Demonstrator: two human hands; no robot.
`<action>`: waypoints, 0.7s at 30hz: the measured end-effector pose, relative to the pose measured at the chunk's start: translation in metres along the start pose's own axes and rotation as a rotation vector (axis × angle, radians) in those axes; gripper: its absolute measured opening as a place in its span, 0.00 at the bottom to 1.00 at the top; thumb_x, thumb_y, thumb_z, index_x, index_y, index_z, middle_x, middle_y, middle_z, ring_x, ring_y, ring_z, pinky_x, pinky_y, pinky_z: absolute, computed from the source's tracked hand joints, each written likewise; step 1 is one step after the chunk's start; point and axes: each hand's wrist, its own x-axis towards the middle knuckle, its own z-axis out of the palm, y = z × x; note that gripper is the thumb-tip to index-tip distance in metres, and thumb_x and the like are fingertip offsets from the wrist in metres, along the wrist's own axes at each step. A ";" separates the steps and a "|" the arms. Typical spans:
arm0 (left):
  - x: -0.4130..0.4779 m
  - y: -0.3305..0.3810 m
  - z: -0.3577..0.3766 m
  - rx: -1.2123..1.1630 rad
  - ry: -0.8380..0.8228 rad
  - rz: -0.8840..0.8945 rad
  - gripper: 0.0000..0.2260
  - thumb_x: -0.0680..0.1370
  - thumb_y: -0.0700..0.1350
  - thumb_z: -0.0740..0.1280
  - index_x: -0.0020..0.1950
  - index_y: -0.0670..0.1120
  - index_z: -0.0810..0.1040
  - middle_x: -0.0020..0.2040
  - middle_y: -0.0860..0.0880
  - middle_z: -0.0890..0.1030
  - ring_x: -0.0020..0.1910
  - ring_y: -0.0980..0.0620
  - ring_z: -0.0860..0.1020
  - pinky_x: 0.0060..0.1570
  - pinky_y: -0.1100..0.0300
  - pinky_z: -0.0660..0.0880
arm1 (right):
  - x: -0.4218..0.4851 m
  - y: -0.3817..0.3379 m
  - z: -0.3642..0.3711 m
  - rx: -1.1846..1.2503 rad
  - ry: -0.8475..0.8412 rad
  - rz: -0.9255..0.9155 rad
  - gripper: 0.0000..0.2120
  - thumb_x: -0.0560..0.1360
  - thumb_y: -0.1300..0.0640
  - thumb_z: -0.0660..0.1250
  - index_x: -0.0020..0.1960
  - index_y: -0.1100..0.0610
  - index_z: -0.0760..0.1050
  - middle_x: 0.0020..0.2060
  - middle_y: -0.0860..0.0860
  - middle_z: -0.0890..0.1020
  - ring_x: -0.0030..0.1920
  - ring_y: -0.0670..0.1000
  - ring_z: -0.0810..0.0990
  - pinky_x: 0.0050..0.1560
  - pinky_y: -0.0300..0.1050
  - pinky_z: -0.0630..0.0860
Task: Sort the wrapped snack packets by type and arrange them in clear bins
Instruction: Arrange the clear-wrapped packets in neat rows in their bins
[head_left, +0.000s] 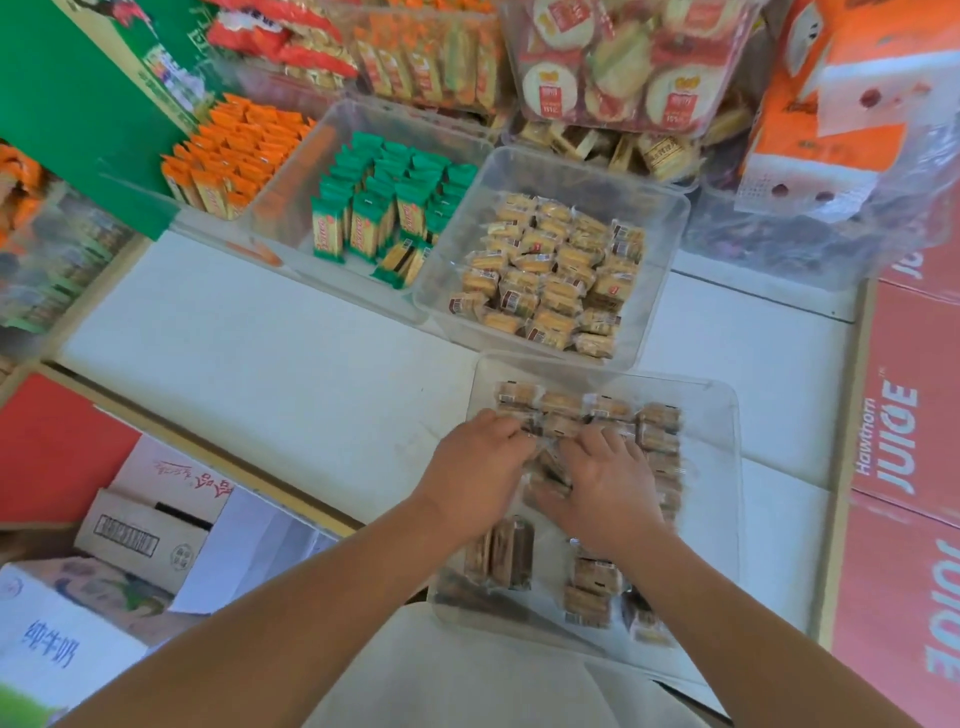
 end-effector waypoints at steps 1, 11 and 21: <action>-0.008 -0.006 -0.008 -0.022 0.041 -0.012 0.09 0.73 0.39 0.73 0.52 0.47 0.80 0.49 0.50 0.79 0.49 0.47 0.76 0.38 0.56 0.76 | -0.001 -0.004 0.003 -0.011 0.016 0.017 0.29 0.70 0.30 0.64 0.58 0.52 0.79 0.54 0.51 0.78 0.56 0.57 0.77 0.57 0.56 0.77; -0.074 -0.032 0.016 -0.234 0.049 -0.169 0.10 0.78 0.47 0.72 0.59 0.50 0.82 0.53 0.56 0.75 0.53 0.57 0.72 0.46 0.62 0.77 | 0.000 -0.008 0.022 -0.226 -0.025 -0.097 0.32 0.63 0.46 0.81 0.63 0.53 0.75 0.55 0.54 0.74 0.54 0.58 0.73 0.53 0.57 0.73; -0.099 -0.033 0.011 -0.344 0.070 -0.241 0.07 0.80 0.49 0.71 0.57 0.54 0.82 0.51 0.59 0.75 0.43 0.57 0.76 0.43 0.63 0.78 | -0.031 -0.066 0.008 0.279 -0.248 -0.187 0.20 0.73 0.50 0.71 0.64 0.50 0.75 0.56 0.48 0.76 0.52 0.52 0.79 0.46 0.46 0.77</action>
